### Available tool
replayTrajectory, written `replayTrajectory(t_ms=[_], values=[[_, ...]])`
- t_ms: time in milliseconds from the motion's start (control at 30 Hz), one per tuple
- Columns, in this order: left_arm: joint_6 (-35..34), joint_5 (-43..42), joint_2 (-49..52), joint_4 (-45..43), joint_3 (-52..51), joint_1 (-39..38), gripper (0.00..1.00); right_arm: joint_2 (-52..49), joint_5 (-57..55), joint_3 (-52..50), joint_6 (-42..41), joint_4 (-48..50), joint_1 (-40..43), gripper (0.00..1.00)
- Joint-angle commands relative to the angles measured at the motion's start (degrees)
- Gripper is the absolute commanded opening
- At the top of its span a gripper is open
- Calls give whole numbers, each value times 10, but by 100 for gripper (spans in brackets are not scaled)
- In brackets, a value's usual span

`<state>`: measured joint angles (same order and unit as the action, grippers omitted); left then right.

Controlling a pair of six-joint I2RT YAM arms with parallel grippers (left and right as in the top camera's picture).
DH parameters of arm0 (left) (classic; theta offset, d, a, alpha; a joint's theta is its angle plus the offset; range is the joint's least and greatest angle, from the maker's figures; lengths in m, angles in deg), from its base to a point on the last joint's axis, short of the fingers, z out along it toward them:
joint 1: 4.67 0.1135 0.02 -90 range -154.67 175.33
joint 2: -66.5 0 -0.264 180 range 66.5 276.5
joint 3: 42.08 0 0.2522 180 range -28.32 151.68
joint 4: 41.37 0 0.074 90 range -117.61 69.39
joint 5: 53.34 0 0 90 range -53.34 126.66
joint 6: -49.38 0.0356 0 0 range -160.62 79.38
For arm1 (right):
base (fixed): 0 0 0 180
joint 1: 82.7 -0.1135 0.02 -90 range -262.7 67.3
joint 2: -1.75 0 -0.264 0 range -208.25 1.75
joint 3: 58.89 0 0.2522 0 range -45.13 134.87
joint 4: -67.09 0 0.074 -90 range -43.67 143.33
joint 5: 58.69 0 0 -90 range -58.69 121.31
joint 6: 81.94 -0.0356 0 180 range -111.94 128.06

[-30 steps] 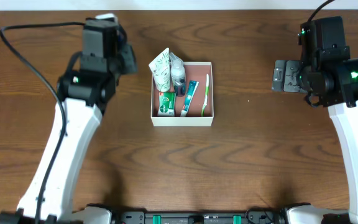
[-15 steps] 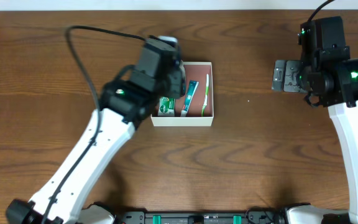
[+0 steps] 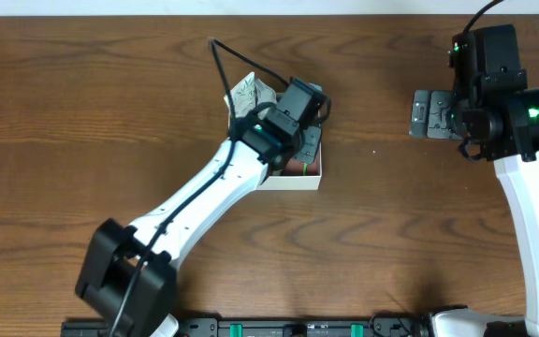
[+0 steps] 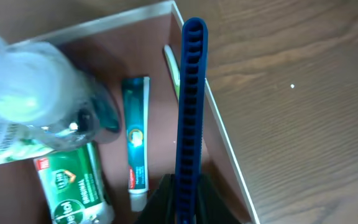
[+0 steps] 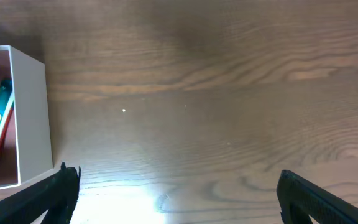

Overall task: Pack container
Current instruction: 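Lower the razor into the box beside the toothpaste and release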

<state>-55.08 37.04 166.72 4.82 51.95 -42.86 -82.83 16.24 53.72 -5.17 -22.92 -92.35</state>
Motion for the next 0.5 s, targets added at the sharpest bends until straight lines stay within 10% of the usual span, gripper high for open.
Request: replayTrajectory(t_ms=[0, 167, 467], values=[[-9, 12, 12, -9, -3, 0, 9, 3, -8, 7, -9, -1, 2, 99], [-9, 35, 15, -10, -3, 0, 11, 3, -8, 7, -9, 0, 2, 99], [-8, 35, 15, -17, -3, 0, 43, 3, -8, 7, -9, -1, 2, 99]])
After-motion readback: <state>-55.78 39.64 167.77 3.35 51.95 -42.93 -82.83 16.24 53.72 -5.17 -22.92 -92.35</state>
